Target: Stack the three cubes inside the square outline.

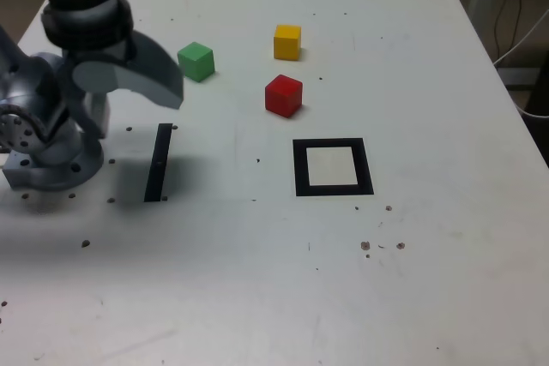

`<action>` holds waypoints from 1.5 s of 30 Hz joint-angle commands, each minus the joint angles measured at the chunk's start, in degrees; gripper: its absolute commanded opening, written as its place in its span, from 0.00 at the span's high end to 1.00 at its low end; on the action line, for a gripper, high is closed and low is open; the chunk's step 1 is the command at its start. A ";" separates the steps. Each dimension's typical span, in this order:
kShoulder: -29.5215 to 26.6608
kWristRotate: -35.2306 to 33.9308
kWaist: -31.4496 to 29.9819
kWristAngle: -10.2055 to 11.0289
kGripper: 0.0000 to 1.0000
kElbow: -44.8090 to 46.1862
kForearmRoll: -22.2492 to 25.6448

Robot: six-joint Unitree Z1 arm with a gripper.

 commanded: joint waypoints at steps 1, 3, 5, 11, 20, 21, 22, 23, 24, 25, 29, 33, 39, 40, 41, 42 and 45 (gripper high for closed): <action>1.08 0.97 -0.05 1.40 0.01 -2.36 0.17; 2.47 2.25 -0.05 2.79 0.01 -4.74 0.63; 4.78 4.05 -0.05 4.19 0.01 -7.46 1.23; 13.77 11.38 0.52 7.05 0.00 -15.04 2.15; 20.88 28.27 5.82 10.16 0.03 -24.33 1.93; 21.43 29.83 6.31 11.11 0.03 -24.96 1.93; 22.03 31.19 6.75 12.09 0.03 -25.49 1.95; 22.72 32.48 7.19 12.99 0.03 -25.97 2.01; 23.52 33.75 7.62 13.74 0.03 -26.38 2.07; 24.44 35.03 8.06 14.35 0.03 -26.76 2.12; 29.02 39.80 9.21 15.47 0.03 -28.02 1.94; 34.03 42.33 10.25 15.43 0.03 -28.90 1.34; 37.01 43.19 12.15 15.69 0.03 -29.50 0.38; 37.19 43.22 12.46 15.84 0.03 -29.58 0.30; 37.40 43.26 12.75 15.97 0.03 -29.63 0.25; 37.66 43.32 13.00 16.06 0.03 -29.67 0.21; 38.61 43.63 13.45 16.12 0.03 -29.64 0.02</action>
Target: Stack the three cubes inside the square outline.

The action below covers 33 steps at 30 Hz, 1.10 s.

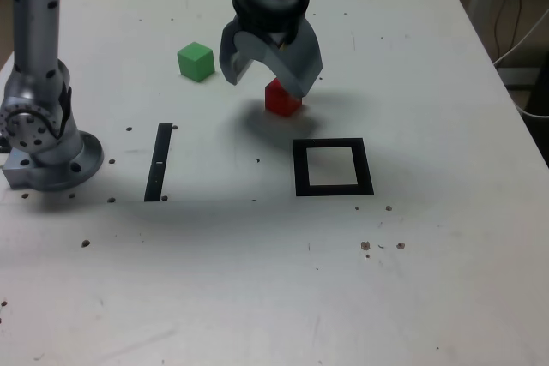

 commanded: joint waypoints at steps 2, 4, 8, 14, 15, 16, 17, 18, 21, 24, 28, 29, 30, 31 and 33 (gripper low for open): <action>1.11 0.50 0.16 0.04 0.03 -0.13 -0.49; 1.29 0.94 0.17 0.02 0.04 0.04 -1.07; 1.41 2.32 0.27 0.02 0.06 1.05 -3.17; 2.52 3.78 0.35 0.01 0.11 1.52 -4.75; 2.74 4.02 0.35 0.03 0.12 1.52 -5.03; 2.93 4.28 0.35 0.04 0.13 1.52 -5.35; 3.07 4.57 0.35 0.05 0.14 1.54 -5.65; 3.18 4.86 0.35 0.06 0.14 1.55 -5.90; 3.27 5.54 0.39 0.11 0.17 1.57 -6.36; 3.22 5.82 0.43 0.18 0.24 1.56 -6.53; 3.04 5.86 0.49 0.30 0.42 1.42 -6.73; 2.99 5.86 0.51 0.32 0.46 1.36 -6.75; 2.95 5.86 0.52 0.33 0.50 1.32 -6.78; 2.92 5.86 0.52 0.35 0.53 1.29 -6.81; 2.94 5.86 0.52 0.35 0.58 1.28 -6.88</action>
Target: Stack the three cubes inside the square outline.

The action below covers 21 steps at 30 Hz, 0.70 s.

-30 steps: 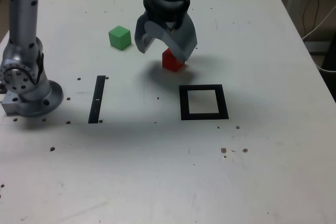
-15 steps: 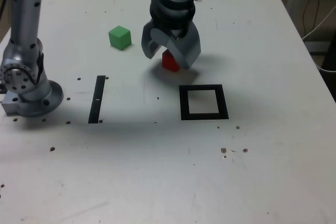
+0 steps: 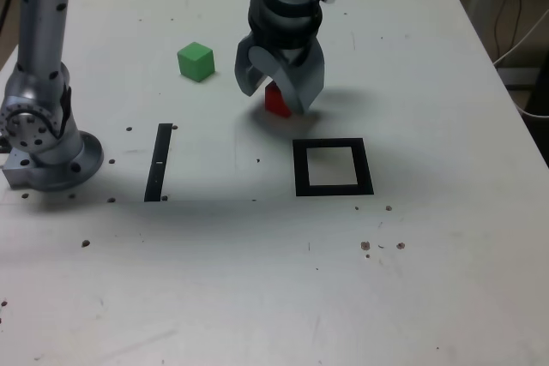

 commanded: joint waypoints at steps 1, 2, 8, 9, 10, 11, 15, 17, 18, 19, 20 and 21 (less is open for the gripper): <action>-0.02 0.08 0.13 0.10 0.59 -0.16 -0.17; 0.04 0.08 0.13 0.09 0.59 -0.13 -0.20; 0.59 0.08 0.13 0.04 0.59 -0.04 -0.31; 0.68 0.08 0.13 0.03 0.59 0.00 -0.35; 0.75 0.08 0.13 0.02 0.59 0.06 -0.41; 0.82 0.08 0.13 0.00 0.59 0.13 -0.49; 0.95 0.08 0.13 -0.11 0.60 0.42 -0.80; 0.96 0.15 0.13 -0.16 0.62 0.50 -0.96; 0.93 0.25 0.13 -0.22 0.63 0.56 -1.10; 0.88 0.38 0.13 -0.34 0.64 0.61 -1.29; 0.83 0.57 0.13 -0.50 0.65 0.68 -1.50; 0.76 0.77 0.13 -0.70 0.66 0.74 -1.71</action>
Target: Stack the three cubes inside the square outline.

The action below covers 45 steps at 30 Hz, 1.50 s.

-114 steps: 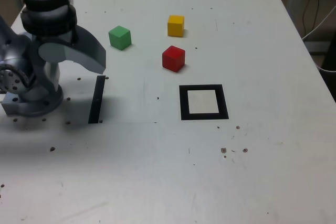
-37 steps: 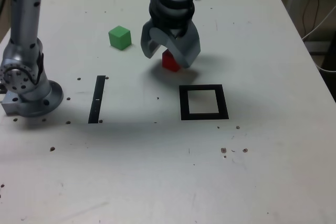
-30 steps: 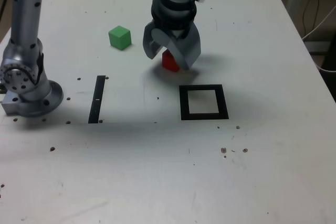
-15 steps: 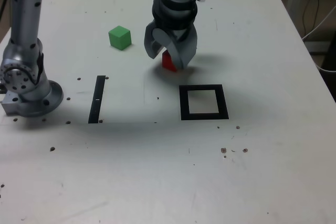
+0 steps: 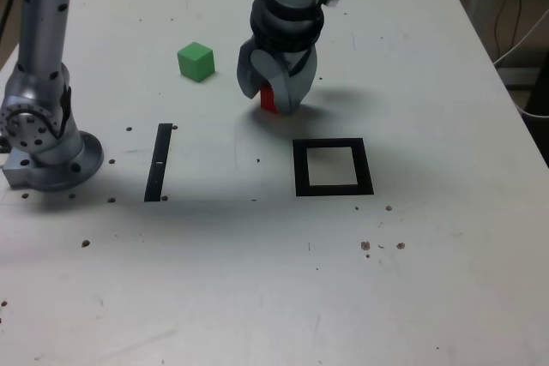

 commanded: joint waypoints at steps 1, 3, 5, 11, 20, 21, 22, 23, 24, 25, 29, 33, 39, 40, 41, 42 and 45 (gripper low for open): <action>0.03 0.45 0.13 -0.51 0.67 0.40 -0.57; -0.19 0.78 0.13 -0.97 0.67 0.47 -0.76; -0.59 0.94 0.03 -1.35 0.67 0.36 -0.48; -4.09 -0.88 -1.97 -3.55 0.75 -1.21 2.94; -6.68 -14.88 -8.55 -12.27 0.81 -4.47 8.68; -6.64 -16.82 -9.22 -13.27 0.81 -4.74 8.64; -6.59 -18.83 -9.87 -14.13 0.81 -4.97 8.49; -6.52 -20.96 -10.51 -14.78 0.81 -5.22 8.33; -6.46 -23.16 -11.14 -15.22 0.81 -5.48 8.17; -6.42 -25.37 -11.77 -15.48 0.81 -5.78 8.02; -6.00 -33.19 -13.97 -14.76 0.82 -7.76 7.95; -4.26 -37.66 -15.46 -12.63 0.84 -10.57 8.95; -0.85 -40.36 -16.84 -11.62 0.84 -13.69 9.97; -0.51 -40.61 -16.98 -11.60 0.84 -13.84 10.00; -0.24 -40.81 -17.08 -11.60 0.84 -13.90 9.99; -0.02 -40.96 -17.13 -11.64 0.84 -13.89 9.95; 0.42 -41.25 -17.37 -11.88 0.84 -13.72 9.79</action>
